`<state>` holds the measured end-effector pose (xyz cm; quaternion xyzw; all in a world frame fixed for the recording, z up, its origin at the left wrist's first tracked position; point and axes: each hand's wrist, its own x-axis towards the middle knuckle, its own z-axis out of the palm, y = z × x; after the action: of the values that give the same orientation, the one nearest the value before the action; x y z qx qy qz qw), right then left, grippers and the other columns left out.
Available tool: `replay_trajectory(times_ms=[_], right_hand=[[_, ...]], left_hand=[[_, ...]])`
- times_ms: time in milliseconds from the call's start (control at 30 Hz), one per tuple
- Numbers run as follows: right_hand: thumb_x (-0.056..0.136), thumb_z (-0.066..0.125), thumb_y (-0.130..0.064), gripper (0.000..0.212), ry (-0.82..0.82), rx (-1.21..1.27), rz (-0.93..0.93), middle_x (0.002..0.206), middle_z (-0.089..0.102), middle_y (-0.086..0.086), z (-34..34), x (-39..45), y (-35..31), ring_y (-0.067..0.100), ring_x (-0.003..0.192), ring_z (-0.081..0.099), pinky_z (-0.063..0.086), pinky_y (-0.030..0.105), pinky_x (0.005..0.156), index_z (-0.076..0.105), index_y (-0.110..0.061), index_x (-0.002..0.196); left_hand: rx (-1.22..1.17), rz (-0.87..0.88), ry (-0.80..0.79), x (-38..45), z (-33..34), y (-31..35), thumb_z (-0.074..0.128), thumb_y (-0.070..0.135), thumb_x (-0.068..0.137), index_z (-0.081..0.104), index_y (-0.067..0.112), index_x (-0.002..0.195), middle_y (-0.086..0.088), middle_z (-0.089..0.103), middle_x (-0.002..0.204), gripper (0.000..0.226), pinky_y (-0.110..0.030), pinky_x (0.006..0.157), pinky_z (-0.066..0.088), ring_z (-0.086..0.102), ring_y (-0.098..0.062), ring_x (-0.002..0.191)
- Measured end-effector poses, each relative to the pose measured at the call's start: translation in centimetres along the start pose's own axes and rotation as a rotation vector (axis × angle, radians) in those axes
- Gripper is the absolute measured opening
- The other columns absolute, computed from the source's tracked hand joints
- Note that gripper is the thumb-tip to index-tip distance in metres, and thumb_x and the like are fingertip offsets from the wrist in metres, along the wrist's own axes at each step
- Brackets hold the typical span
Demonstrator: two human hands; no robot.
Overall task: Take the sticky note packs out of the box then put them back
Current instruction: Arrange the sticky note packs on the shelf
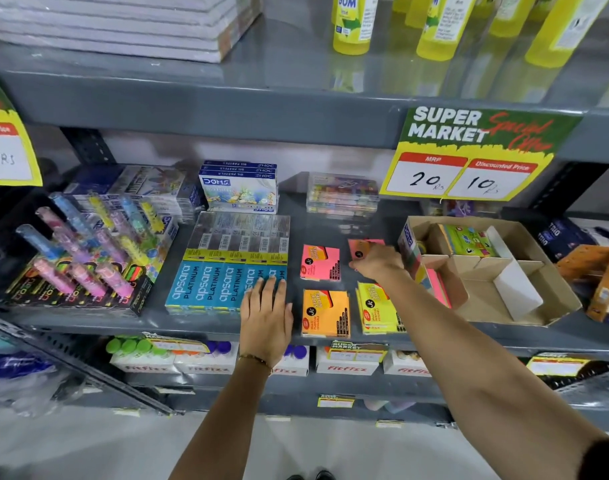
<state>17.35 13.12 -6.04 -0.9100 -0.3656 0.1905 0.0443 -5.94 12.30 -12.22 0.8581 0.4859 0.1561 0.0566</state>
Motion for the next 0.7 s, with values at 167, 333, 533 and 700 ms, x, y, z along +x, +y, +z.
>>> replay_trajectory(times_ms=[167,333,533,700], right_hand=[[0.075,0.065,-0.057,0.082,0.181,0.071,0.024,0.131,0.049,0.023,0.3,-0.1,-0.6,0.039,0.121,0.047,0.046,0.04,0.095,0.047,0.0,0.13],[0.073,0.063,-0.062,0.081,0.109,0.093,-0.09,0.124,0.049,0.023,1.7,-2.2,-4.5,0.035,0.114,0.049,0.047,0.036,0.092,0.047,-0.005,0.129],[0.075,0.06,-0.063,0.086,0.08,0.0,-0.076,0.124,0.045,0.021,4.2,-3.4,-7.2,0.033,0.112,0.051,0.049,0.035,0.09,0.041,-0.001,0.131],[0.075,0.058,-0.066,0.089,0.08,-0.027,-0.087,0.124,0.045,0.021,4.3,-3.3,-7.4,0.033,0.113,0.051,0.049,0.035,0.091,0.04,0.0,0.133]], left_hand=[[0.014,0.013,0.028,0.2,0.5,-0.2,0.049,0.025,0.089,0.049,0.006,0.124,-0.018,0.06,0.122,0.04,-0.053,0.098,0.039,0.052,-0.037,0.116],[0.03,0.005,-0.02,0.1,0.1,0.0,0.03,0.031,0.09,0.052,0.006,0.122,-0.018,0.061,0.121,0.046,-0.054,0.098,0.039,0.053,-0.036,0.116],[0.05,0.006,-0.032,0.0,0.0,0.2,0.03,0.03,0.089,0.053,0.006,0.122,-0.018,0.061,0.121,0.047,-0.053,0.098,0.039,0.053,-0.036,0.117],[0.046,0.009,-0.039,0.0,0.0,0.1,0.03,0.031,0.09,0.052,0.006,0.123,-0.017,0.061,0.122,0.047,-0.052,0.098,0.04,0.053,-0.035,0.117]])
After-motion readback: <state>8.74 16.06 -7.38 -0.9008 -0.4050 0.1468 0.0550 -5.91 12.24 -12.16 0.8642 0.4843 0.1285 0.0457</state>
